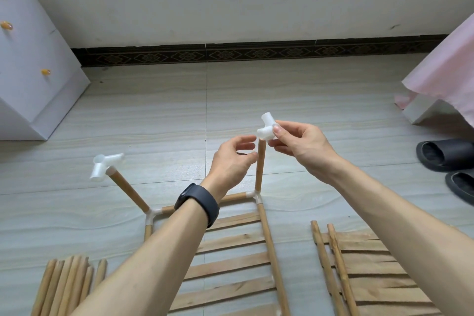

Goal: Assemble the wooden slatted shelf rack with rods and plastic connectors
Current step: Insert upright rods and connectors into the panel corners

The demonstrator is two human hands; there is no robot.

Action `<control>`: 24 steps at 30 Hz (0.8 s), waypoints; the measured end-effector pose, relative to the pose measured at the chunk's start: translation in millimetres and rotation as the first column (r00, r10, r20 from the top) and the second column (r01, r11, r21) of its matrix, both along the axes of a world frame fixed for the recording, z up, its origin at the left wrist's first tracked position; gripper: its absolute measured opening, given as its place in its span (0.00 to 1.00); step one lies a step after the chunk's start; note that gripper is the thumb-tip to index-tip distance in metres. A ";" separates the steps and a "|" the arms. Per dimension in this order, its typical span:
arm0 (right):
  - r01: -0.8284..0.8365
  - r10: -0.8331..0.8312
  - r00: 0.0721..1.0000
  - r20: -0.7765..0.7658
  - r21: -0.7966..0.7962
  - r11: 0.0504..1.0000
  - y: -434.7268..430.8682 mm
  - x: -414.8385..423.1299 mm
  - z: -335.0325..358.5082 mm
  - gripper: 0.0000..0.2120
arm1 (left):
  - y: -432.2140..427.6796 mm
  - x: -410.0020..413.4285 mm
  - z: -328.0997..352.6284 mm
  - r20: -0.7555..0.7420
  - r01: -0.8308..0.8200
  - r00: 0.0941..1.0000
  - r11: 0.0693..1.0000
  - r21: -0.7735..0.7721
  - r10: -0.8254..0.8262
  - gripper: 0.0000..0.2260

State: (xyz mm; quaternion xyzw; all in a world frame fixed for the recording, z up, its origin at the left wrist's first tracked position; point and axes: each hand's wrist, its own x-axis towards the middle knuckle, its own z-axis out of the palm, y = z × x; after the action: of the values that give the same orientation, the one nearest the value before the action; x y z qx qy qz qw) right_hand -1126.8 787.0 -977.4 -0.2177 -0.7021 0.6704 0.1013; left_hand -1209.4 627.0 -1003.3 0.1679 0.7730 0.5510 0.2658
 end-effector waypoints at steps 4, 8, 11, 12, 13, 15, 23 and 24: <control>-0.115 0.114 0.989 0.096 0.009 0.993 1.7 -5.4 5.7 0.12 | 3.1 -3.3 -5.4 -0.064 0.089 0.993 0.992 -0.094 -0.095 0.13; -0.185 0.174 0.967 0.188 0.042 0.982 4.5 -14.7 15.0 0.11 | 5.7 -6.7 -14.8 -0.101 0.127 0.984 0.976 -0.178 -0.147 0.14; -0.257 0.226 0.942 0.247 0.104 0.961 5.9 -20.4 22.0 0.15 | 10.1 -8.3 -25.5 -0.130 0.156 0.973 0.962 -0.224 -0.188 0.13; -0.272 0.234 0.937 0.259 0.123 0.954 6.0 -21.2 22.6 0.15 | 12.4 -8.3 -29.1 -0.138 0.162 0.971 0.959 -0.234 -0.198 0.13; -0.280 0.236 0.934 0.268 0.139 0.950 5.7 -21.4 21.5 0.15 | 15.4 -8.1 -32.9 -0.145 0.167 0.968 0.955 -0.243 -0.206 0.12; -0.275 0.228 0.935 0.272 0.148 0.950 5.6 -20.2 15.5 0.14 | 21.8 -7.8 -40.9 -0.174 0.176 0.958 0.943 -0.282 -0.230 0.09; -0.012 0.007 0.997 0.070 0.068 0.998 1.1 -10.2 -14.2 0.12 | 34.5 -4.8 -61.3 -0.267 0.121 0.944 0.956 -0.269 -0.194 0.03; -0.001 -0.001 0.998 0.056 0.041 0.999 -0.6 -10.6 -15.1 0.12 | 33.9 -4.7 -62.5 -0.265 0.116 0.946 0.959 -0.259 -0.186 0.03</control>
State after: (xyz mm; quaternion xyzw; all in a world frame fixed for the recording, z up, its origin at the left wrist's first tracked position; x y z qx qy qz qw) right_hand -1137.3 786.3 -992.5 -0.2342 -0.7181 0.6497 0.0861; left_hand -1214.1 660.9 -1065.7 0.2716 0.8489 0.4012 0.2112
